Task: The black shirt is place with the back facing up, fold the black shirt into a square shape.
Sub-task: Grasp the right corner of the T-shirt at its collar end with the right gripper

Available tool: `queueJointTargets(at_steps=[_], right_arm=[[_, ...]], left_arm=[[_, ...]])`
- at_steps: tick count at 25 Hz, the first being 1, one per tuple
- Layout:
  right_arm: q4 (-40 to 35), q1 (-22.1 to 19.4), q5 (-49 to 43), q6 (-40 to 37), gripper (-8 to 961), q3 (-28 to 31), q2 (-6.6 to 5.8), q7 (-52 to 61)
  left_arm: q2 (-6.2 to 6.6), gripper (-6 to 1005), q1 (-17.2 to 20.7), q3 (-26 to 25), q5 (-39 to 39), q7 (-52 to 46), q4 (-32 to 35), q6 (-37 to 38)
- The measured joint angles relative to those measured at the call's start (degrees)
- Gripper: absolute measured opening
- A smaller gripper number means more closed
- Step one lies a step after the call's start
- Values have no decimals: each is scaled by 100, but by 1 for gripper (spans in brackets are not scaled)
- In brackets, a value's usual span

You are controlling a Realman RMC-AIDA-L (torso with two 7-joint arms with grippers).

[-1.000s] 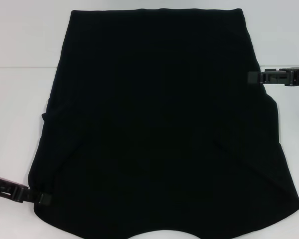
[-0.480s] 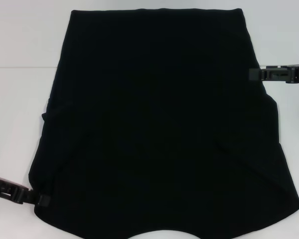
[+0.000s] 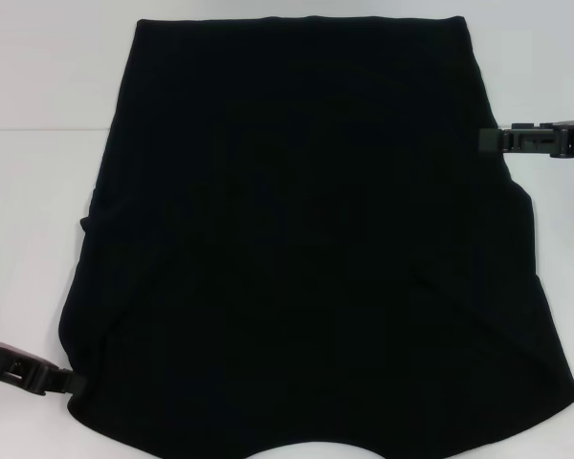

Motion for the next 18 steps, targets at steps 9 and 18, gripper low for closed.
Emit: queueJointTargets(at_steps=[9,18], right_arm=[[38,-41,-116,26,886,-44,-63,147],[23,-129,-1441,-748,881,-59,-388,1411]], left_arm=[[-2,26,3,-132,-65,2,70,-74],[-16,23,4,-288,-227,59,102,-91]])
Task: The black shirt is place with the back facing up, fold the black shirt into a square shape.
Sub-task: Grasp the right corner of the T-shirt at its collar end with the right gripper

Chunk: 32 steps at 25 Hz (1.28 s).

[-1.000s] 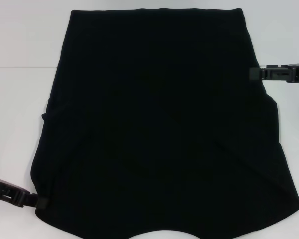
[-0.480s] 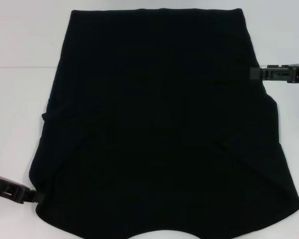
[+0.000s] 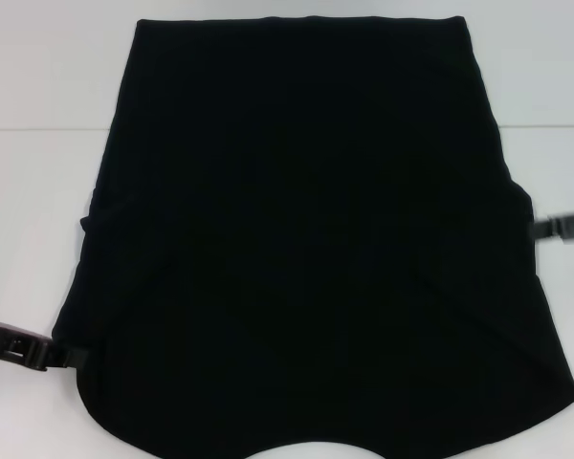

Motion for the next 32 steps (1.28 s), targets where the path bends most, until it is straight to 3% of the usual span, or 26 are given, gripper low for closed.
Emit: queueJointTargets(at_steps=[3,13,32], right_arm=[[-2,-84,-309,-188,879,18,-63,211],[174,-375,-778,-564,864,-1,-90,261],[580,-296,-1440,-618,800,-75,23,264]], left_arm=[[-1,24,5,-2,-36,5,-27,-58],[-10,30,-7,8,-56,5,-41,-137],[-30,40,-52,38,-64,14,-115,-213]])
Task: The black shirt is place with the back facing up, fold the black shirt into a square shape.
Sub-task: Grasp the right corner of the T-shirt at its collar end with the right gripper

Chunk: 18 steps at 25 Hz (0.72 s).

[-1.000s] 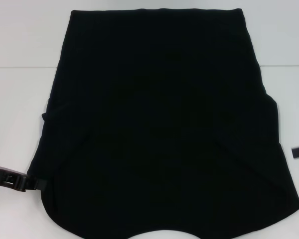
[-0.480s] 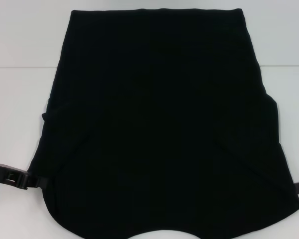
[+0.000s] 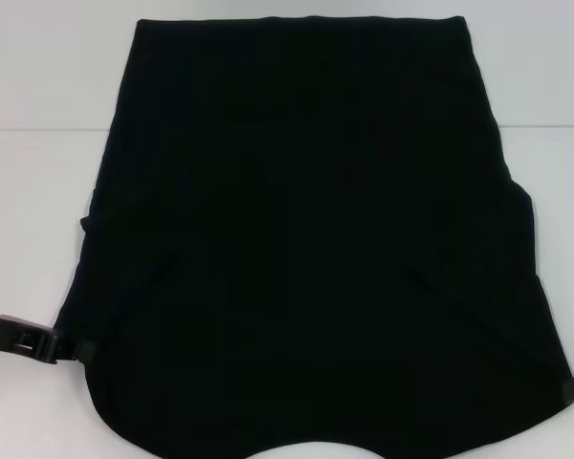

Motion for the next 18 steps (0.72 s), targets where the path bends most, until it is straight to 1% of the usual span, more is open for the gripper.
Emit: queueJointTargets(at_steps=[11,18], right_arm=[[95,168,-36,108,762,-170,190,39],[83,230,-31,163,738,-145,270,77]], left_arm=[[3,46,0,0,0,4,2,-14],[3,50,-15,0,0,26,2,-16]])
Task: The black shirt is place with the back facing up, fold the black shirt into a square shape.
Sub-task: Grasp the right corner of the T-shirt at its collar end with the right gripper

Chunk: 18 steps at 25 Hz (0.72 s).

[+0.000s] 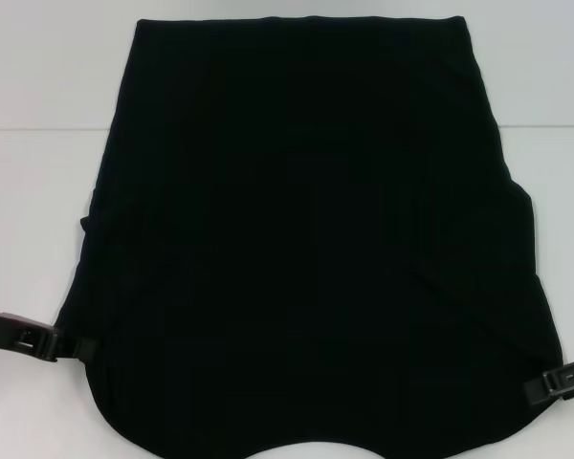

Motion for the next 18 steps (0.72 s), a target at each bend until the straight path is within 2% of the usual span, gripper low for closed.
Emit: queueJointTargets(at_steps=[12,18], right_arm=[[-59,17,-3,177,697,-19,11,226],[-60,7,7,229,441,10,34,252]], left_arm=[[8,56,-11,0,0,19,0,-3],[5,59,-34,0,0,19,0,-9]])
